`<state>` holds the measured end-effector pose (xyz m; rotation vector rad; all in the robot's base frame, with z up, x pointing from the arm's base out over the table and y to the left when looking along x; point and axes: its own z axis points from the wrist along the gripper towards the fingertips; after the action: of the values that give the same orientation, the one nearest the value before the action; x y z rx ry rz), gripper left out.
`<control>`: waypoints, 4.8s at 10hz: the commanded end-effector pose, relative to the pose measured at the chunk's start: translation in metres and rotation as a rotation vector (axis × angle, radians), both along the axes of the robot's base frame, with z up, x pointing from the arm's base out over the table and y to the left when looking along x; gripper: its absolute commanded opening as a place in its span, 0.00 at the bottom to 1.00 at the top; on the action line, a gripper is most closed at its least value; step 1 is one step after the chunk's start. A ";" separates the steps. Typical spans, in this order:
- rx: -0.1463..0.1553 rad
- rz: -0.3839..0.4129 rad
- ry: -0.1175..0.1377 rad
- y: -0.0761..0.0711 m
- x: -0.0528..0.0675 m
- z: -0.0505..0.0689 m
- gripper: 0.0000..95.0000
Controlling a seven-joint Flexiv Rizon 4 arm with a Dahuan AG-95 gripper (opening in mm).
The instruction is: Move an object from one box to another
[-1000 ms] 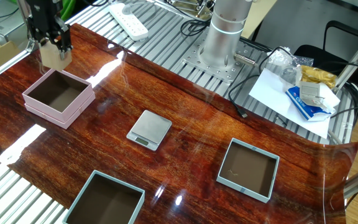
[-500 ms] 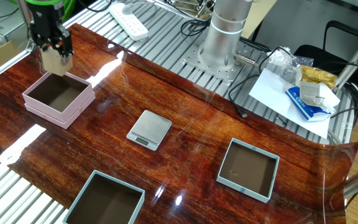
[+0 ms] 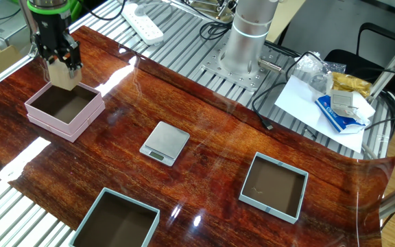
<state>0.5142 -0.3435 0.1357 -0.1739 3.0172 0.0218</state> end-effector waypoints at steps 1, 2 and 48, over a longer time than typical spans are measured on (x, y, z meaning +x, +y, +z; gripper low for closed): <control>0.003 0.003 -0.004 0.000 0.003 -0.005 0.00; 0.004 0.001 -0.004 -0.001 0.006 -0.007 0.00; 0.012 -0.079 0.045 0.012 0.037 -0.040 0.00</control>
<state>0.5514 -0.3306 0.0941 -0.0536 3.0657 0.0369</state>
